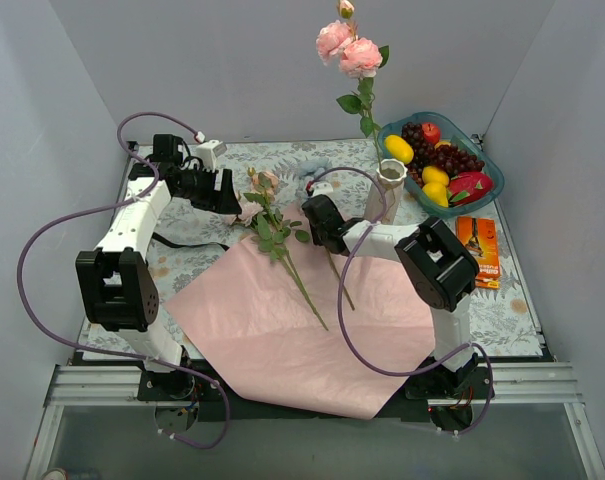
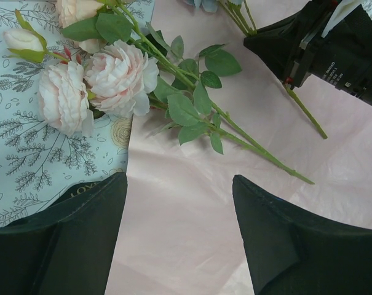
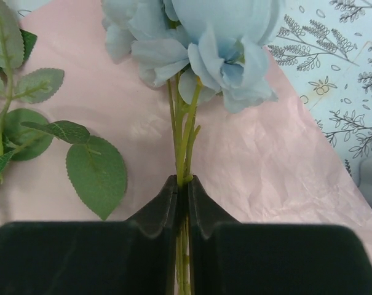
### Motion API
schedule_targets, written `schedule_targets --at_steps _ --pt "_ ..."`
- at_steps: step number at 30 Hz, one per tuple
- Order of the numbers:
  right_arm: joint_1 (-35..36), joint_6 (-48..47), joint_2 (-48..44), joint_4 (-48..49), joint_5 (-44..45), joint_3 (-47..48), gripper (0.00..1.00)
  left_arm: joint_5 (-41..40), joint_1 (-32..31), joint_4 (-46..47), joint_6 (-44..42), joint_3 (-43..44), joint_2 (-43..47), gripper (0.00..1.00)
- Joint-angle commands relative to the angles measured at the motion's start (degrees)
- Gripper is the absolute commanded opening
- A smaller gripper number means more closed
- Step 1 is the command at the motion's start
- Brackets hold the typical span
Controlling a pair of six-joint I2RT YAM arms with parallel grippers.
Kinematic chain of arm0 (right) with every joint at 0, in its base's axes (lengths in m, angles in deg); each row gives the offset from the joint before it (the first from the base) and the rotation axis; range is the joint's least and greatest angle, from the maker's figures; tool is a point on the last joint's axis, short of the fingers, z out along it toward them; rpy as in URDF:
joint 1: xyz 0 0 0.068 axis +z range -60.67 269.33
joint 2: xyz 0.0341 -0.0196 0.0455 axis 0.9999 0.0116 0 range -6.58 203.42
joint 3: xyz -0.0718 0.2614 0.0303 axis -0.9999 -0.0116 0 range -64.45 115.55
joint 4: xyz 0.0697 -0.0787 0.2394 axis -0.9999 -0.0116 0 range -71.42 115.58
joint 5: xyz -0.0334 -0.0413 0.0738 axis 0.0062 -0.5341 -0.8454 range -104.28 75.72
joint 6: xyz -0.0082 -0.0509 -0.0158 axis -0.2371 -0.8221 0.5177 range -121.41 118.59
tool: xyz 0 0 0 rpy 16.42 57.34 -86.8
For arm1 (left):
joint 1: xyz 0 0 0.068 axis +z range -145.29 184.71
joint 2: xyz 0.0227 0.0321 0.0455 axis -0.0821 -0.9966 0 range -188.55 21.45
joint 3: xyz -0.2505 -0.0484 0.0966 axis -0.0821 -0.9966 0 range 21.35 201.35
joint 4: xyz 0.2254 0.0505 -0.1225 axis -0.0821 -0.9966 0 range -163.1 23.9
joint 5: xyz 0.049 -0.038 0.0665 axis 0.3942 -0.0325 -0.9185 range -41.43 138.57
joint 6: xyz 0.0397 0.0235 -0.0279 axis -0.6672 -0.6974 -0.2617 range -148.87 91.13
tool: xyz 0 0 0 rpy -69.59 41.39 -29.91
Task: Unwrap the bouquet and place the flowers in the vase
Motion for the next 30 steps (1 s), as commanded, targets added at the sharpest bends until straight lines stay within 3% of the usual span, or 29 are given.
schedule_targets --at_steps 1,8,12,15,18,21,23,26,30 --pt "0.4 -1.6 -6.7 0.9 -0.9 2.4 0.01 0.5 -0.2 0.1 0.0 -0.4 5.1 0.69" --pt "6.4 -13.4 -20.4 3.0 -2.8 12.6 0.01 0.7 -0.1 0.6 0.9 -0.6 6.2 0.69" --pt "9.0 -21.7 -27.8 6.6 -9.3 15.6 0.01 0.6 -0.1 0.7 1.5 0.5 6.4 0.69" --pt "9.4 -26.8 -34.8 12.6 -15.2 12.3 0.01 0.6 -0.1 0.4 1.8 1.6 6.0 0.70" --pt "9.3 -32.3 -42.4 28.4 -15.5 4.0 0.01 1.1 -0.1 0.3 2.1 1.5 6.0 0.70" --pt "6.9 -39.0 -45.7 47.4 -18.2 -1.4 0.01 1.2 -0.1 0.2 2.2 1.2 5.9 0.70" --pt "3.0 -41.2 -45.3 51.6 -21.0 -2.0 0.01 1.0 -0.1 0.3 2.1 0.9 6.1 0.70" --pt "-4.1 -36.8 -44.3 54.0 -20.7 -1.1 0.01 0.5 -0.1 0.5 1.8 0.7 6.3 0.70" --pt "-11.9 -31.9 -43.6 67.4 -22.2 -5.9 0.01 0.4 -0.1 0.7 1.4 0.2 6.2 0.70"
